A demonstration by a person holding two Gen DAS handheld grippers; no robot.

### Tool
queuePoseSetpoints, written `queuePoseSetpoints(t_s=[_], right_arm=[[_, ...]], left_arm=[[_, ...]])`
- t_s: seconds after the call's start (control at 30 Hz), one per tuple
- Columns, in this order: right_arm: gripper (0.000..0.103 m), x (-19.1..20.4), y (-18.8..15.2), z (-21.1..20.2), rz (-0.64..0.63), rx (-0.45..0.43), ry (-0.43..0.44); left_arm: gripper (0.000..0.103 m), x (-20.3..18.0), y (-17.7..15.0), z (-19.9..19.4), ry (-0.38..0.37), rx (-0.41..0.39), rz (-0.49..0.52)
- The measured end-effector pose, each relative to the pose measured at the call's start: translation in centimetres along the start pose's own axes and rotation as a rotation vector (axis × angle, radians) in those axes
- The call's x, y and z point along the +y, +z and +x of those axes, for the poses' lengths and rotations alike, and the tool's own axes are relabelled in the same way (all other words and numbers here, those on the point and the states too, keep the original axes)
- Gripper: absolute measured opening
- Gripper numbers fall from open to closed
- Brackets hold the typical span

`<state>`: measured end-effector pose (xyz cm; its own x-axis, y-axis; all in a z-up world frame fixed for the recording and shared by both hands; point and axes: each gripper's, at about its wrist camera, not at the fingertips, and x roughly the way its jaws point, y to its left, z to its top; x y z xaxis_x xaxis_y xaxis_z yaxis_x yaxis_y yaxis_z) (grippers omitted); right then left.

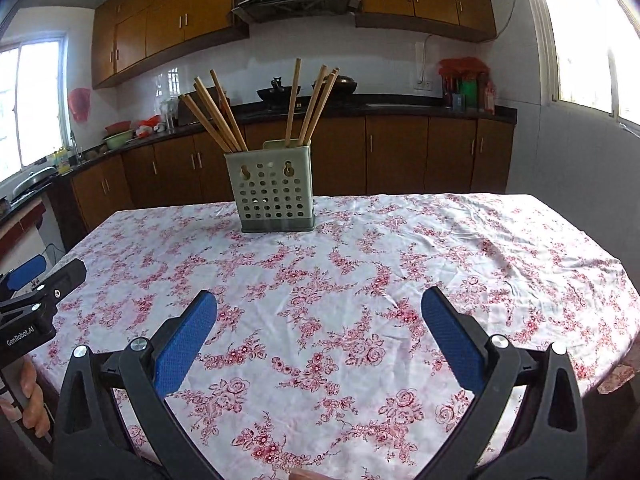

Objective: Organize utensils

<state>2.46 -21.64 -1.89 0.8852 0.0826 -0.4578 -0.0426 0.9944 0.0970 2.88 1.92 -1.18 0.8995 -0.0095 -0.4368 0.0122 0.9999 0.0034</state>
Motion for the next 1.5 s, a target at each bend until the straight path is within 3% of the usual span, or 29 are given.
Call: queuePoseSetpoints(t_s=[1.5], right_arm=[[0.101,0.12,0.01,-0.74,-0.005,-0.013,0.009]], left_arm=[[0.099,-0.86,0.10,-0.84,-0.018,-0.009,0.012]])
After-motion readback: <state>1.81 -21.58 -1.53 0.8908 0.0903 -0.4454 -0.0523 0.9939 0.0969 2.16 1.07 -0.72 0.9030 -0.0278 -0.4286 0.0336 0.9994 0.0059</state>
